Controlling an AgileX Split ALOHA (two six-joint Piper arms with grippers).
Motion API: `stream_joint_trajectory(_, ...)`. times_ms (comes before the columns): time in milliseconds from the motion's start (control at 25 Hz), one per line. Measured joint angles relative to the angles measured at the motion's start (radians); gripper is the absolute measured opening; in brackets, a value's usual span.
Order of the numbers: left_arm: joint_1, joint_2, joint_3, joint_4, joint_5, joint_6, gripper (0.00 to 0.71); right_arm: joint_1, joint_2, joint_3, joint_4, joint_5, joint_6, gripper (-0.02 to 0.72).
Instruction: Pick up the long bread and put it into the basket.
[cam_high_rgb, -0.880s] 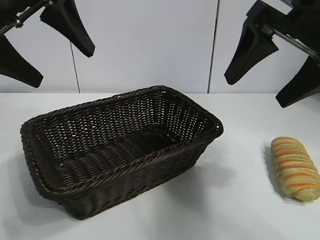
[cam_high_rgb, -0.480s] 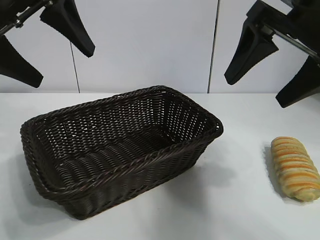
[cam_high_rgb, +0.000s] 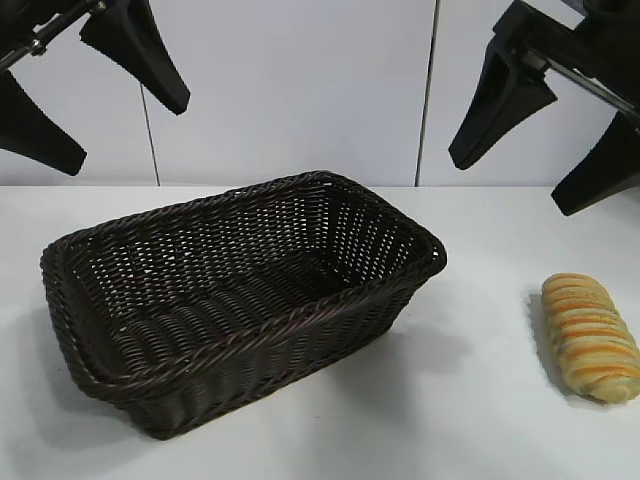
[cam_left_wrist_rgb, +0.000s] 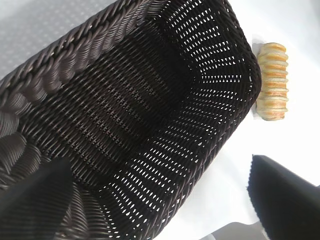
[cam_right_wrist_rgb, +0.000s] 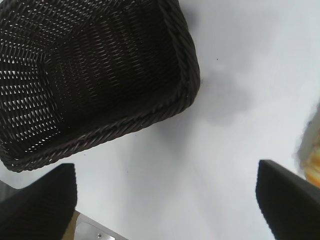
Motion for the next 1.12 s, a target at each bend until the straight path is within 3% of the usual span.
stream_joint_trajectory(480,0.0,0.0,0.0,-0.012,-0.093,0.0,0.687,0.0,0.0,0.0,0.0,0.0,0.0,0.695)
stream_joint_trajectory(680,0.025,-0.011,-0.013,-0.013,-0.006,-0.02,0.687,0.0,0.0,0.0,0.0,0.0,0.0,0.695)
stream_joint_trajectory(840,0.032,-0.089,0.014,0.066,0.018,-0.119,0.687,0.0,0.0,0.0,0.0,0.0,0.0,0.695)
stream_joint_trajectory(1120,0.032,-0.192,0.222,0.26,-0.024,-0.359,0.687,0.0,0.0,0.0,0.0,0.0,0.0,0.695)
